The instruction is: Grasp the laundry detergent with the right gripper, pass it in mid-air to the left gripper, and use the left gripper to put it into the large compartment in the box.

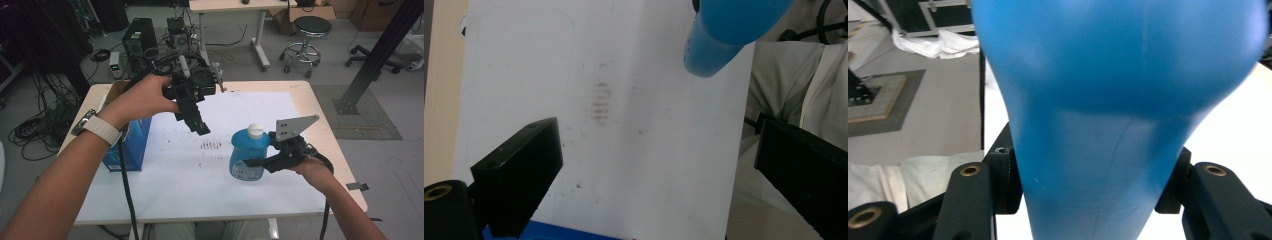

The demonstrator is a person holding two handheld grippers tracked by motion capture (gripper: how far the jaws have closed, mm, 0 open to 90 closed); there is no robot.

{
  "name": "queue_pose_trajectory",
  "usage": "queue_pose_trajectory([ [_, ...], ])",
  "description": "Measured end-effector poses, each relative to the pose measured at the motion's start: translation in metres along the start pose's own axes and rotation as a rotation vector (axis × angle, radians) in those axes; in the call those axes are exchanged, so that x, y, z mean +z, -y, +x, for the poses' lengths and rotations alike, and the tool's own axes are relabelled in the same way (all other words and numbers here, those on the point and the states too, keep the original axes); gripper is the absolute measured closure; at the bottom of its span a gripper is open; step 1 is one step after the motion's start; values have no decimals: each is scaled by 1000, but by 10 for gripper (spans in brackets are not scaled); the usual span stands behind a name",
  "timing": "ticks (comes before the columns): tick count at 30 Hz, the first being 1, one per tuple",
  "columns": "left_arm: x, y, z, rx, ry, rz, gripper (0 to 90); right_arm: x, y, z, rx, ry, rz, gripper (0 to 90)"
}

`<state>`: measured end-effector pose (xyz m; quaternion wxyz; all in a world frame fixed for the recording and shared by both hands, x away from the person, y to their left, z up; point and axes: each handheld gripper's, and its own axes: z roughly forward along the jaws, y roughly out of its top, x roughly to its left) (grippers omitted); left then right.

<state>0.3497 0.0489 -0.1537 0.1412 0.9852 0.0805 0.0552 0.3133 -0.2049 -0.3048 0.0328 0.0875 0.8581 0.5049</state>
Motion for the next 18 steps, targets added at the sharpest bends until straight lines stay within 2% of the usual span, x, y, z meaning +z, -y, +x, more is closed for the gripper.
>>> queue_pose_trajectory([
  [10,-4,2,-10,16,15,2,61,17,-18,-4,-37,-62,4,450],
  [12,-5,1,-16,34,23,3,63,21,-21,-5,-43,-73,4,450],
  [18,-9,1,-22,38,31,3,62,30,-27,-6,-56,-91,9,450],
])
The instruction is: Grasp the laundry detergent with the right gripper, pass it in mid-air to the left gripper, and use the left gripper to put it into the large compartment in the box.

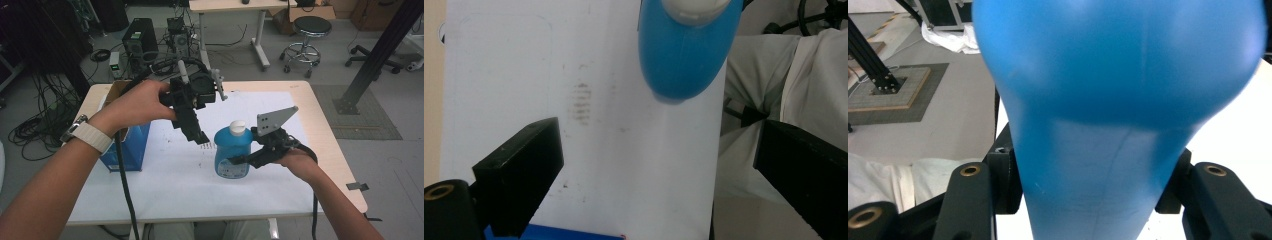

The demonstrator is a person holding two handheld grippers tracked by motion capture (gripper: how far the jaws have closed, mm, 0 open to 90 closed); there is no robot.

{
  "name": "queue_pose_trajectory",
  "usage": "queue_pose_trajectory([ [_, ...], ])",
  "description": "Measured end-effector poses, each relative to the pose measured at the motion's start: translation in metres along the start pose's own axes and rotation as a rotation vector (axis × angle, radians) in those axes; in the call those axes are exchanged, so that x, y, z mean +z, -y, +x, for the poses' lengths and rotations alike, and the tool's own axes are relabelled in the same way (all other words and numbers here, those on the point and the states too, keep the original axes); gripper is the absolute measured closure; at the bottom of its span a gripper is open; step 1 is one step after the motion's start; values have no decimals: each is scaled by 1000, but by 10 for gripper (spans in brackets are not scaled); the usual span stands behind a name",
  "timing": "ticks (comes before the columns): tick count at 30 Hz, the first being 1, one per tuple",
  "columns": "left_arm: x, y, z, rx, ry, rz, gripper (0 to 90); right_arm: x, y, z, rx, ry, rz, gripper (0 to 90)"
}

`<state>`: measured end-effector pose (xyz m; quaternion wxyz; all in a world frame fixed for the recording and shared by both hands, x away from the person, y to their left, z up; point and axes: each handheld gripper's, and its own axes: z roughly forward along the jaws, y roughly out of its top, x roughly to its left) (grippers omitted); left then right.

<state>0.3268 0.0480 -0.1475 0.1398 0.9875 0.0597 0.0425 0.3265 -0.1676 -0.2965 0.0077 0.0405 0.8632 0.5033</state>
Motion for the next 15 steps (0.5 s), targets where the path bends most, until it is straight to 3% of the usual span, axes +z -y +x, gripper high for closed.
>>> queue_pose_trajectory([
  [15,2,-1,-3,9,28,15,60,19,-17,-1,-50,-42,21,450],
])
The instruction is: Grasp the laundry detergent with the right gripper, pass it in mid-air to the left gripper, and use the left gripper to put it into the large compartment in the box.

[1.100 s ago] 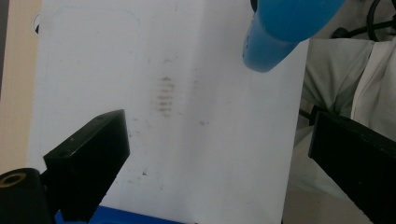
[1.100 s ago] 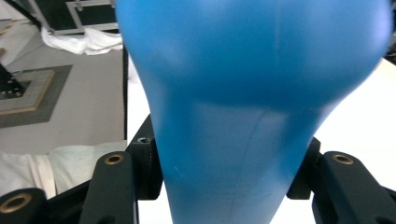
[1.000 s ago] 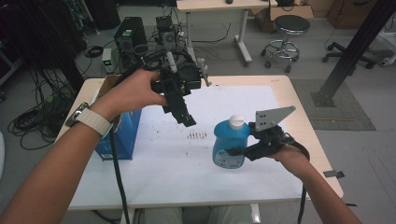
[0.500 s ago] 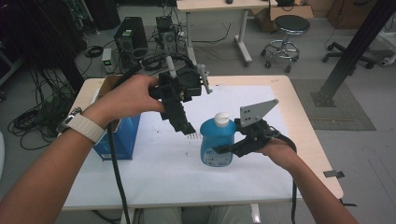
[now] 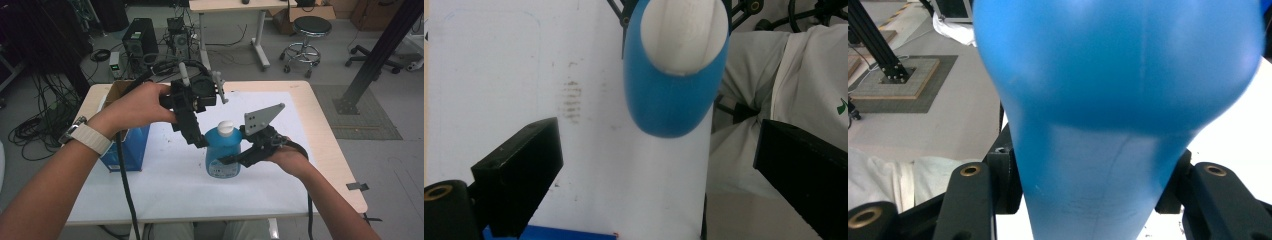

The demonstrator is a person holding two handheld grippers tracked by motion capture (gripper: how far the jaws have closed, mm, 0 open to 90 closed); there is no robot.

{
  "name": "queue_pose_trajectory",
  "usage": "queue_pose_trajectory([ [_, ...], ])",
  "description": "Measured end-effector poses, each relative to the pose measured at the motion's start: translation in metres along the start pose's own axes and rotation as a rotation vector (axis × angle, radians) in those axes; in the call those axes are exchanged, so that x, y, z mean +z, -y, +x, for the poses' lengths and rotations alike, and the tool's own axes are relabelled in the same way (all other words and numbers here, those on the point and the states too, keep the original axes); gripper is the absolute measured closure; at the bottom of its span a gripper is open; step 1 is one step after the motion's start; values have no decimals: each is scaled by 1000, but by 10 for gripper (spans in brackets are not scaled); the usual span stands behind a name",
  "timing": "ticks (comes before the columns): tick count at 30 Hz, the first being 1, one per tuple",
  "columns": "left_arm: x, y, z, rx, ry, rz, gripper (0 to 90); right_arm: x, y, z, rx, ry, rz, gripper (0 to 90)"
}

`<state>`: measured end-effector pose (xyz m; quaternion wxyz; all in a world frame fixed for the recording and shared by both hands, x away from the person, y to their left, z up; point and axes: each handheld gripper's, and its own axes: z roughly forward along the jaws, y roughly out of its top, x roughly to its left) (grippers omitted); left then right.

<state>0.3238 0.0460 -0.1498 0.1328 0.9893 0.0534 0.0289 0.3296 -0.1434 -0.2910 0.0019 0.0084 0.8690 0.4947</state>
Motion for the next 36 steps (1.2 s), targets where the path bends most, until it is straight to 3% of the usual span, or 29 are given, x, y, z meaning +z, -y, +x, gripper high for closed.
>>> queue_pose_trajectory([
  [14,6,0,-2,16,10,3,61,13,-12,-1,-20,-21,6,449],
  [36,24,-5,-5,37,22,17,65,22,-16,-1,-12,-31,19,449],
])
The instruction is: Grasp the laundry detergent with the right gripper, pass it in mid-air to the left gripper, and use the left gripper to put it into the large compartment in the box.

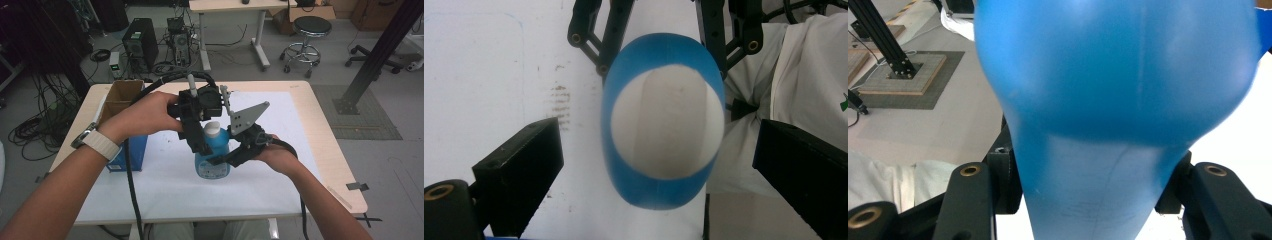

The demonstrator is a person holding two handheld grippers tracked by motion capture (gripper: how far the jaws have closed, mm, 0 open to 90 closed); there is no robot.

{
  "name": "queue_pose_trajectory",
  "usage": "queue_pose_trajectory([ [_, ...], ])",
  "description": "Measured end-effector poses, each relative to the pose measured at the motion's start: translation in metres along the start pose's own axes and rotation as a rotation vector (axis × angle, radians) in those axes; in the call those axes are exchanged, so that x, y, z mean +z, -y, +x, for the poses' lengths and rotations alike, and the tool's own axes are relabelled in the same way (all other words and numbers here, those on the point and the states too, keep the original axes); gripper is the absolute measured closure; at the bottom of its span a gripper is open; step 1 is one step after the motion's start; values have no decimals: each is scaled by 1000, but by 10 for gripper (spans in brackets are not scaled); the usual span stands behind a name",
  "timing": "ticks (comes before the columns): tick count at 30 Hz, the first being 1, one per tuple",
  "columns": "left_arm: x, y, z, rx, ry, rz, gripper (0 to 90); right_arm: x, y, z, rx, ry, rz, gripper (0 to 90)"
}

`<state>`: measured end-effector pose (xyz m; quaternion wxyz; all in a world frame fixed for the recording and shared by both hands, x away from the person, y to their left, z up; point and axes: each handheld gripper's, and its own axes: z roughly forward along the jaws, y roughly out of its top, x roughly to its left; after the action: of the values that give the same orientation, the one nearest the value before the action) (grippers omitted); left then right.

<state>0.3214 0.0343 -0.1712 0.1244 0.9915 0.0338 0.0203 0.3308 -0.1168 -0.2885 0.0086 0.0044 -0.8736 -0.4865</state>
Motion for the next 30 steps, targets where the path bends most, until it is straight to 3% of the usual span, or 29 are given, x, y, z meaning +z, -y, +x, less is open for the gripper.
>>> queue_pose_trajectory([
  [14,14,-3,1,16,6,32,82,1,0,0,1,-5,1,449],
  [23,16,-3,1,27,8,31,175,2,-1,0,-1,-4,-1,448],
  [30,17,-4,1,29,13,36,191,1,-1,0,2,-1,-5,448],
])
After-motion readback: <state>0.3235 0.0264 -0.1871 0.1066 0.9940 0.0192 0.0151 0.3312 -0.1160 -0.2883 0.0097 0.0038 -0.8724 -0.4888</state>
